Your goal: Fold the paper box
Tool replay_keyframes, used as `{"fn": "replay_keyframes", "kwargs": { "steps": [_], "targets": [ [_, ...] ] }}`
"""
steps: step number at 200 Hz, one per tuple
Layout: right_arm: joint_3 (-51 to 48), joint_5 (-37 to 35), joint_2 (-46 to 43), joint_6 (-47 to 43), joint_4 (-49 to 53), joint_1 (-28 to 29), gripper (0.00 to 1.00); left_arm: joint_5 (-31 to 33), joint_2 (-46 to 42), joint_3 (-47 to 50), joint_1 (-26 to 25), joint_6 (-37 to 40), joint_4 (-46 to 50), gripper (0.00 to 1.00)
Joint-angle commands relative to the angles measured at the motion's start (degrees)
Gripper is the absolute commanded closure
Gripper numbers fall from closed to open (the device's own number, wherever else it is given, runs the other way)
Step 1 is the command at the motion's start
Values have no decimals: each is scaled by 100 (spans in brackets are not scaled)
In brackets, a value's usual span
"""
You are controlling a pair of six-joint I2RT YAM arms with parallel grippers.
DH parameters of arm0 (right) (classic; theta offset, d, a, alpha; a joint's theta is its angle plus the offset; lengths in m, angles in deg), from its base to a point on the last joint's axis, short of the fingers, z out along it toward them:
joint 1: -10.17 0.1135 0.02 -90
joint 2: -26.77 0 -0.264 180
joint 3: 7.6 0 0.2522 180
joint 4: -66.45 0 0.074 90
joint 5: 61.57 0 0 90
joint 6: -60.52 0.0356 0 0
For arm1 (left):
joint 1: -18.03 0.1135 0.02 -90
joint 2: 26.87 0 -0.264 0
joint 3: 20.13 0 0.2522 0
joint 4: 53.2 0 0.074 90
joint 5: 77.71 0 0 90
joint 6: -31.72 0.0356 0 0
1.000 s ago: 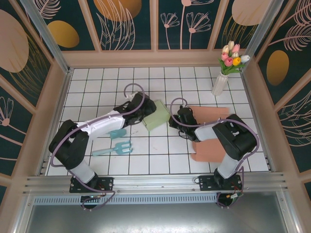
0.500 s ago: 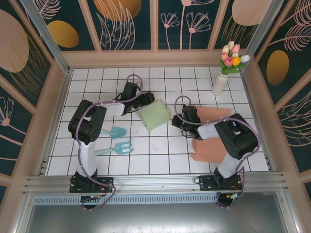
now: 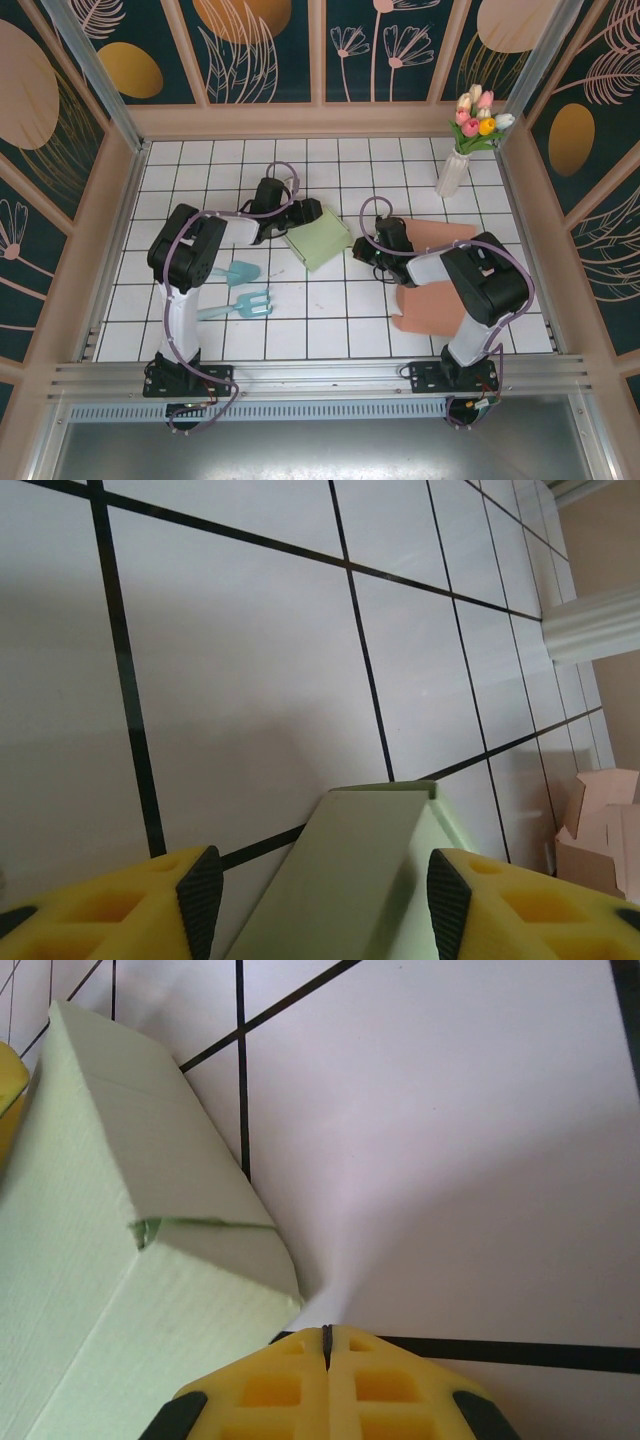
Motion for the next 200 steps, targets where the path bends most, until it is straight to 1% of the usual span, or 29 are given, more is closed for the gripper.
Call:
{"fn": "replay_keyframes", "kwargs": {
  "steps": [1,34,59,73,79,81,104,123,136,154,167,187,200],
  "targets": [
    [121,98,17,34,55,-3,97,-64,-62,122,-162,-30,-72,41],
    [378,107,169,-90,174,23,97,-85,42,25,-419,87,56,41],
    [748,70,405,-366,479,23,98,-186,113,7,-525,90,21,42],
    [937,193,582,-562,512,28,98,-254,161,20,-611,29,-67,42],
    [994,299,649,-634,436,23,99,-314,195,24,-665,-19,-131,42],
    [998,391,674,-679,346,23,100,-343,205,24,-682,-34,-154,42],
    [895,1099,700,-883,-477,122,100,-672,325,89,-933,-302,-530,42],
    [858,1160,602,-971,-674,166,100,-797,296,234,-973,-570,-829,44],
    [849,1073,548,-960,-613,142,100,-521,143,296,-963,-536,-676,44],
    [852,716,425,-879,-214,71,100,314,-145,262,-938,-309,-50,44],
    [772,502,284,-789,43,12,100,768,-321,315,-825,-344,200,43],
    [508,209,-35,-641,322,-75,100,1084,-558,527,-560,-545,215,41],
    [257,56,-306,-591,455,-123,100,1111,-689,673,-410,-637,149,40]
  ]
}}
